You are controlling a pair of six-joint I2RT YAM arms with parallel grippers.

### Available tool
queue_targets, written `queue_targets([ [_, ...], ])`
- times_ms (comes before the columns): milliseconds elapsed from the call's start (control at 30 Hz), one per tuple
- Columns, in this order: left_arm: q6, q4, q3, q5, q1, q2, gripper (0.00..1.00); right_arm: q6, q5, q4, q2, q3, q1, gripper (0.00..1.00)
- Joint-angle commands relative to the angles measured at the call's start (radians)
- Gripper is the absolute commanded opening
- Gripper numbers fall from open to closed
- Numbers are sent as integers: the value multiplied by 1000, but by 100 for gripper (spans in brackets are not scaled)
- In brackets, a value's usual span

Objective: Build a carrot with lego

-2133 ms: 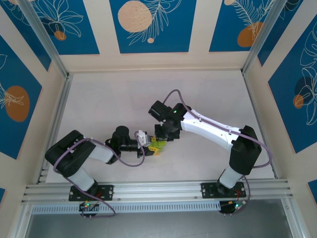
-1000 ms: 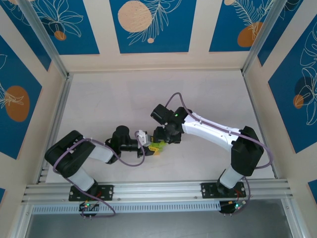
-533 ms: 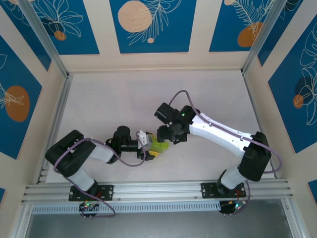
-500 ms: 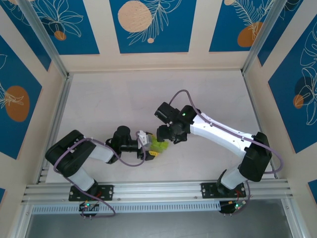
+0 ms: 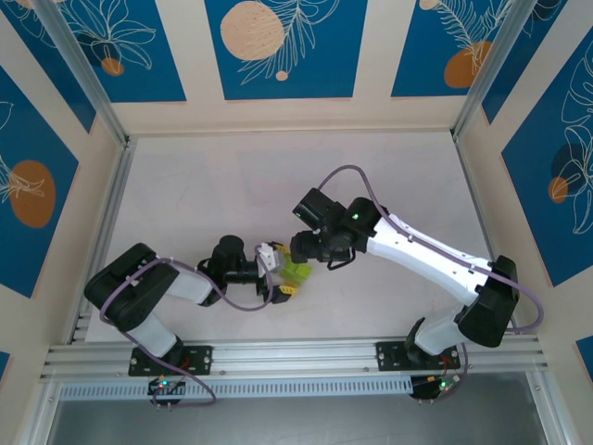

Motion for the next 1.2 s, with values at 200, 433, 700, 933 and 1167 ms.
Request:
queue_targets([
  [200,-75,55,17,-92,50,-27,99,12,9,10,-18,-40,48,73],
  [433,-122,48,67,79,73,7,99,0,18,28,-46,-93,49,70],
  [700,-135,-21,144,220,74,47,80,17,43,29,-122,-149,43,66],
  [933,-118,-94,183,303,75,80,52,24,72,-2,-169,-168,31,65],
  [1167,-103,-137,201,309,76,85,41,27,75,-7,-187,-181,17,63],
])
